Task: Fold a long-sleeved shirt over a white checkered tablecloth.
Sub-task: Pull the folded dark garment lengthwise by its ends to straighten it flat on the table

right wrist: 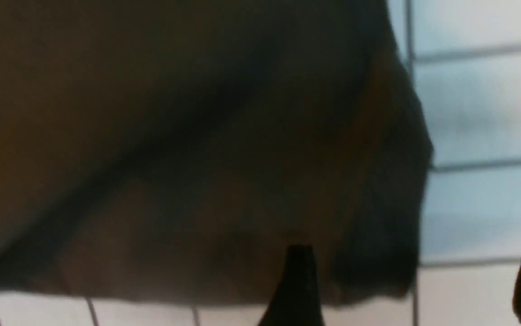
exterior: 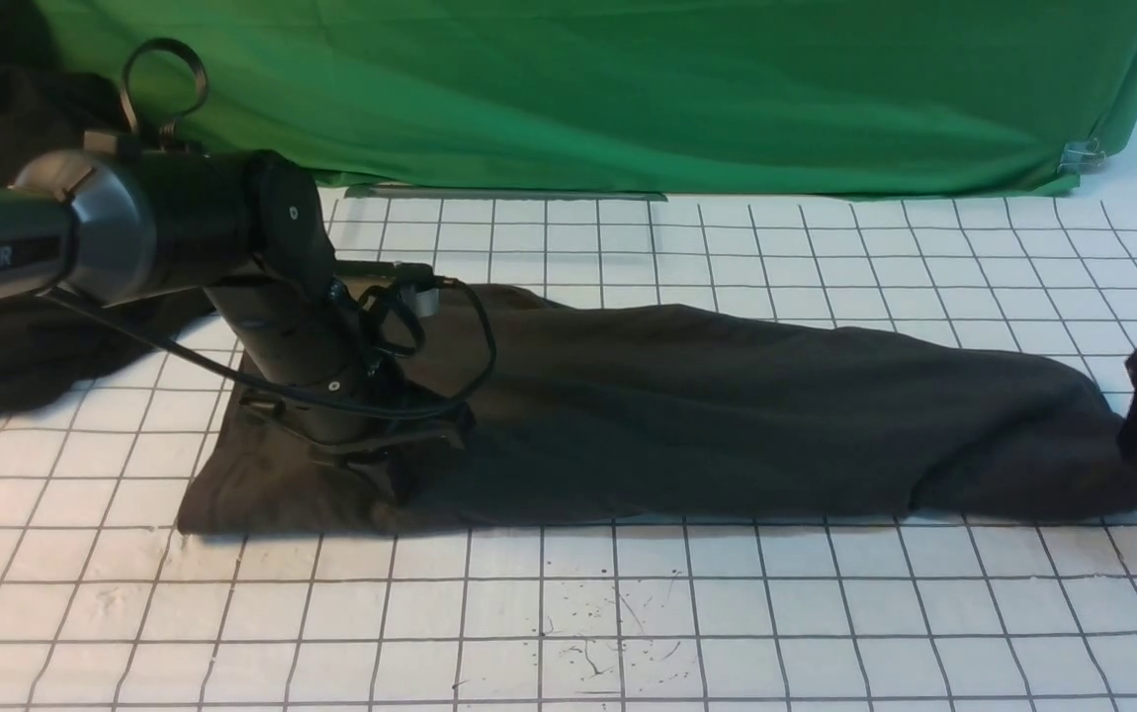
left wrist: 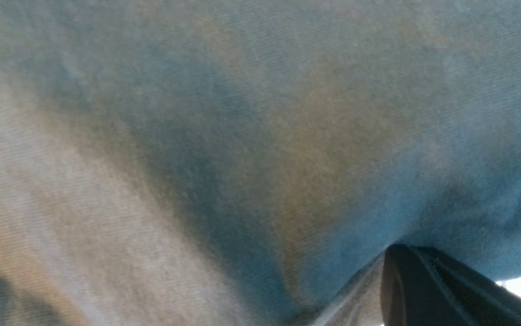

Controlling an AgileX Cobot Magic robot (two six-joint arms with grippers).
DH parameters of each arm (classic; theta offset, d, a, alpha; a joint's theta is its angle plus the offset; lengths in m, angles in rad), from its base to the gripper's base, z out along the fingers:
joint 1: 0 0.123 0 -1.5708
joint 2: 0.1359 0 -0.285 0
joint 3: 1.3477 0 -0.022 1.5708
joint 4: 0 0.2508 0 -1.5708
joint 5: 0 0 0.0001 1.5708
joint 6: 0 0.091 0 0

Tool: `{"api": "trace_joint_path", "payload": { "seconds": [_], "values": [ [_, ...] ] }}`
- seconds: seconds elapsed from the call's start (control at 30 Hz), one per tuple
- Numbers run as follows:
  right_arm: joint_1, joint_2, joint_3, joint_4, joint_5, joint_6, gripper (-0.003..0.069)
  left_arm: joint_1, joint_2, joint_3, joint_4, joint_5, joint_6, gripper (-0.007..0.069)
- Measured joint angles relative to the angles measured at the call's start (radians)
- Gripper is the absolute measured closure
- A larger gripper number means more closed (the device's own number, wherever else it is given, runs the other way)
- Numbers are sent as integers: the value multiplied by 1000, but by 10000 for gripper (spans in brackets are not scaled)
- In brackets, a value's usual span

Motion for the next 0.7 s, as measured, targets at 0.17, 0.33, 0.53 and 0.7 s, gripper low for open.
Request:
{"api": "trace_joint_path", "payload": {
  "seconds": [0.17, 0.33, 0.53, 0.7],
  "values": [
    [2, 59, 0, 5, 5, -17, 192, 0, 0, 0, 0, -18, 1, 627],
    [2, 83, 0, -3, 24, -48, 497, 0, 0, 0, 0, -33, 1, 627],
    [1, 65, -33, -93, 24, -24, 617, 0, 0, 0, 10, -31, 6, 627],
    [3, 64, -76, -142, 74, -10, 589, 0, 0, 0, 10, -26, 7, 627]
  ]
}}
